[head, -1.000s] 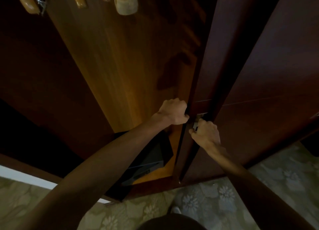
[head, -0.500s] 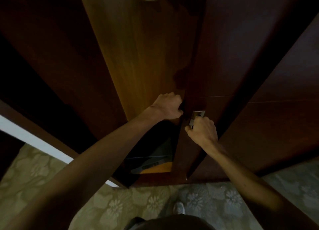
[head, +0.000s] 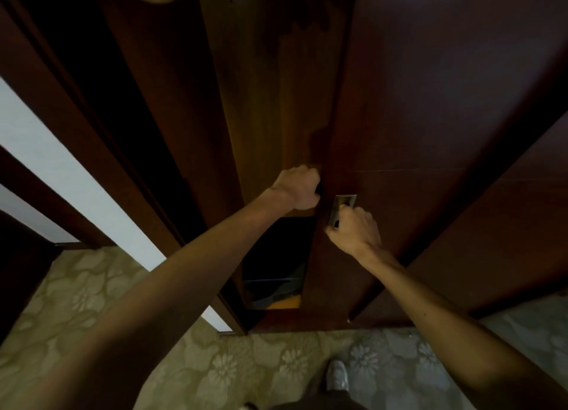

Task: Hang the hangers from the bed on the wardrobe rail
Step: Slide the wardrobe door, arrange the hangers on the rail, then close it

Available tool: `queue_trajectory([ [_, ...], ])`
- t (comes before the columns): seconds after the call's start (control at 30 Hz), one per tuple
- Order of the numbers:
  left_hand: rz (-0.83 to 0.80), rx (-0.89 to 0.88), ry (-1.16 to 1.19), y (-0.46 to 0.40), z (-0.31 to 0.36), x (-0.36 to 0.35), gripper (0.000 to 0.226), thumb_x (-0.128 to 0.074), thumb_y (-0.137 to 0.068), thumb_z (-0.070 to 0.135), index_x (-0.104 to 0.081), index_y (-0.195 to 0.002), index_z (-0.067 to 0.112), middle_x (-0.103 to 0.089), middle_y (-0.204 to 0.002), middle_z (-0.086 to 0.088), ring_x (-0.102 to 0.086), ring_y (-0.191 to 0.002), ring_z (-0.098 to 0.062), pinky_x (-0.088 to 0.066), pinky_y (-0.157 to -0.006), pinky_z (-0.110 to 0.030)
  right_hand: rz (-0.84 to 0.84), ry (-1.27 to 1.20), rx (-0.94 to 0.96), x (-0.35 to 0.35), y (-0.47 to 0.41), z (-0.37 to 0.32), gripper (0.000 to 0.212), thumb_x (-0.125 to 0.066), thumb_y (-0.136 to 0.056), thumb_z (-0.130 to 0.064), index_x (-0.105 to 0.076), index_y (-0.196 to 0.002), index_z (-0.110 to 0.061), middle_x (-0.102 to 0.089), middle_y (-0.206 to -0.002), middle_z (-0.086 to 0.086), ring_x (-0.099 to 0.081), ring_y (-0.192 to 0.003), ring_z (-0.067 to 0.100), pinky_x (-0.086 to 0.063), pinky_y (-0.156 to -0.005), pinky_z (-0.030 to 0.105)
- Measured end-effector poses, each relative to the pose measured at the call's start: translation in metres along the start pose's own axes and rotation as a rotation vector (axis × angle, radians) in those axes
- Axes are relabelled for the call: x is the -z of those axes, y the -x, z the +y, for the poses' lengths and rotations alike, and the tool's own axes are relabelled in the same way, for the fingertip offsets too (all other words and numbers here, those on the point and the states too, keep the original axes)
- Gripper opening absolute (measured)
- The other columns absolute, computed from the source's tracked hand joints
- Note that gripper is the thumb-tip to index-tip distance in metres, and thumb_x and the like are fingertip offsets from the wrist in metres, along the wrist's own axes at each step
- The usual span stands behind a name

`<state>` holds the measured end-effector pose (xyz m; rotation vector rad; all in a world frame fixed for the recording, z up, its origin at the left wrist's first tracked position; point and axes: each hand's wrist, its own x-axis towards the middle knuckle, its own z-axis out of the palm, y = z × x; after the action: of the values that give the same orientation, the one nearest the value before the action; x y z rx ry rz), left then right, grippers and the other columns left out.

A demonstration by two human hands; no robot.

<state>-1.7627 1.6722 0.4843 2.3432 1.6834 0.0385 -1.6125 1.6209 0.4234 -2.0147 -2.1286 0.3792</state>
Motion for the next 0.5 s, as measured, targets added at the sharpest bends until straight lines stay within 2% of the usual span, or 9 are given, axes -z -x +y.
queue_trajectory([
  [0.13,-0.016,0.02,0.031,0.015,-0.025,0.005,0.033,-0.058,-0.097,0.015,-0.041,-0.071,0.023,-0.051,-0.075,0.003,-0.057,-0.077,-0.018,-0.047,-0.073,-0.034,-0.046,-0.011,0.035,-0.006,0.001,-0.024,0.037,-0.068,-0.087,-0.043,-0.068,-0.108,-0.012,-0.071,-0.104,0.009,-0.069,-0.096,0.032,-0.057,-0.077,0.038],
  [0.23,-0.026,0.053,0.05,0.026,-0.043,0.008,0.03,-0.058,-0.097,0.011,-0.046,-0.071,0.021,-0.055,-0.075,0.002,-0.058,-0.071,-0.015,-0.046,-0.068,-0.031,-0.08,-0.039,0.066,-0.012,-0.001,-0.043,0.032,-0.069,-0.086,-0.042,-0.072,-0.099,-0.012,-0.072,-0.096,0.007,-0.071,-0.085,0.028,-0.06,-0.073,0.04],
  [0.37,-0.041,0.113,0.086,0.042,-0.065,0.009,0.026,-0.057,-0.096,0.007,-0.055,-0.071,0.015,-0.065,-0.072,-0.002,-0.07,-0.076,-0.018,-0.059,-0.074,-0.033,-0.092,-0.054,0.089,-0.02,-0.001,-0.067,0.028,-0.068,-0.087,-0.037,-0.07,-0.088,-0.009,-0.069,-0.086,0.008,-0.069,-0.08,0.029,-0.057,-0.067,0.037],
  [0.5,-0.081,0.184,0.176,0.055,-0.089,0.004,0.019,-0.058,-0.094,0.005,-0.066,-0.078,0.01,-0.075,-0.08,-0.006,-0.074,-0.073,-0.016,-0.063,-0.079,-0.035,-0.068,-0.033,0.108,-0.029,0.001,-0.09,0.03,-0.068,-0.088,-0.037,-0.068,-0.093,-0.007,-0.068,-0.092,0.012,-0.068,-0.085,0.033,-0.048,-0.064,0.033],
])
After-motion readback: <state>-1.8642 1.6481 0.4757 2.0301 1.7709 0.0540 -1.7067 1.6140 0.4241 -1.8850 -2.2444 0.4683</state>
